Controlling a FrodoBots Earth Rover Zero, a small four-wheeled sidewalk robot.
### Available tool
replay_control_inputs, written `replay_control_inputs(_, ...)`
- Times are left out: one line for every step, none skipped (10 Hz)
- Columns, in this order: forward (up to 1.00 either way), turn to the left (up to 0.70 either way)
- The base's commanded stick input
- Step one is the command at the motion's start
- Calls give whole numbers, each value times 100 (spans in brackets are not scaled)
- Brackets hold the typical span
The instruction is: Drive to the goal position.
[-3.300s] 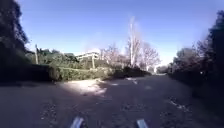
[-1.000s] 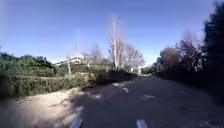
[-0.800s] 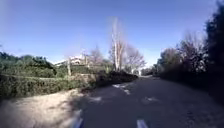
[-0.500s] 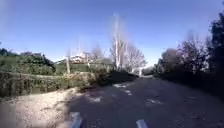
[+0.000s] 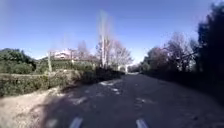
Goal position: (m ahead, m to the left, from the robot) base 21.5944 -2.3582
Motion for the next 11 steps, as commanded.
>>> replay_control_inputs(48, 0)
replay_control_inputs(48, 0)
replay_control_inputs(48, 0)
replay_control_inputs(48, 0)
replay_control_inputs(48, 0)
replay_control_inputs(48, -43)
replay_control_inputs(48, -48)
replay_control_inputs(48, -19)
replay_control_inputs(48, 0)
replay_control_inputs(48, 0)
replay_control_inputs(48, 0)
